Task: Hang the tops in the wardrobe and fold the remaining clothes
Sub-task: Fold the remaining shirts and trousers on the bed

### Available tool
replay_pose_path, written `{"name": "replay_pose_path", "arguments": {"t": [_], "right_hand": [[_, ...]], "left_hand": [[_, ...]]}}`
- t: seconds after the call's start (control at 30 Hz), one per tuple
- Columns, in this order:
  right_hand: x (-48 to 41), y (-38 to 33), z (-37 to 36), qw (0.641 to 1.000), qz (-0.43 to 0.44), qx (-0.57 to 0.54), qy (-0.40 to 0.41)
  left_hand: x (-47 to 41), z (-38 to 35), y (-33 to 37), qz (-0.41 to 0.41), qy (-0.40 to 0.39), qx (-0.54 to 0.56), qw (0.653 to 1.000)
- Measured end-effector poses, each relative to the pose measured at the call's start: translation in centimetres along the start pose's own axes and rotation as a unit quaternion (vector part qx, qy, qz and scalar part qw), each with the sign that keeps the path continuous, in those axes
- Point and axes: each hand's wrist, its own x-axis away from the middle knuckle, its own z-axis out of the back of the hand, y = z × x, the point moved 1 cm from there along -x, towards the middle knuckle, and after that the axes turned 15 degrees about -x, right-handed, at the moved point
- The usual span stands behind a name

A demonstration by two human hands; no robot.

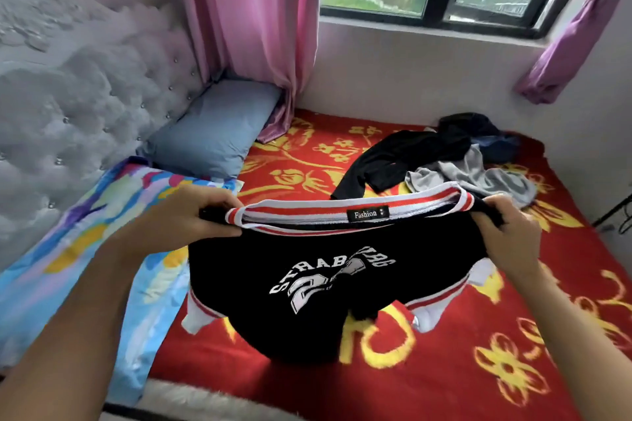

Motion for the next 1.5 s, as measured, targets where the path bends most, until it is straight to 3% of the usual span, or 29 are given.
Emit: {"name": "replay_pose_path", "arguments": {"t": [0.1,0.23,0.33,0.4,0.5,0.6,0.67,0.77,0.9,1.03,1.1,1.33,1.4,1.5], "right_hand": [[1.0,-0.8,-0.1,0.996,0.055,0.021,0.062],[0.9,0.5,-2.0,0.997,0.041,0.024,0.062],[0.2,2.5,-4.5,0.998,0.034,0.041,0.036],[-2.6,3.8,-7.4,0.998,-0.006,0.064,0.026],[-10.5,5.6,-13.1,0.979,-0.154,0.128,-0.028],[-16.2,7.9,-18.9,0.923,-0.301,0.16,-0.18],[-14.3,9.4,-22.6,0.902,-0.273,0.188,-0.277],[-4.2,11.5,-25.9,0.867,-0.258,0.167,-0.393],[11.1,14.3,-26.0,0.746,-0.402,0.145,-0.51],[20.6,15.8,-25.3,0.676,-0.516,0.126,-0.51],[23.1,16.5,-25.5,0.663,-0.557,0.109,-0.489],[26.2,19.0,-27.6,0.69,-0.638,-0.01,-0.341],[26.3,19.4,-28.3,0.682,-0.673,-0.016,-0.287],[26.9,20.0,-28.5,0.668,-0.687,0.044,-0.283]], "left_hand": [[0.7,0.5,-0.9,0.049,0.059,0.101,0.992],[-1.9,-1.7,-3.5,0.154,0.072,0.063,0.983],[-5.6,-2.4,-5.5,0.187,0.093,0.045,0.977],[-10.9,-2.4,-7.3,0.193,0.16,-0.022,0.968],[-21.1,-2.8,-10.1,0.242,0.215,-0.181,0.929],[-27.0,-6.5,-13.5,0.318,0.092,-0.298,0.895],[-26.2,-11.9,-15.8,0.359,0.026,-0.284,0.889],[-19.6,-21.4,-18.4,0.377,-0.09,-0.254,0.886],[-8.7,-30.9,-21.1,0.467,-0.26,-0.182,0.826],[-2.7,-36.9,-22.8,0.526,-0.309,-0.118,0.783],[-0.9,-39.7,-24.0,0.561,-0.306,-0.062,0.766],[1.8,-44.7,-25.3,0.686,-0.165,0.105,0.701],[2.1,-44.9,-25.8,0.685,-0.151,0.086,0.707],[2.7,-44.8,-26.1,0.681,-0.141,0.03,0.718]]}}
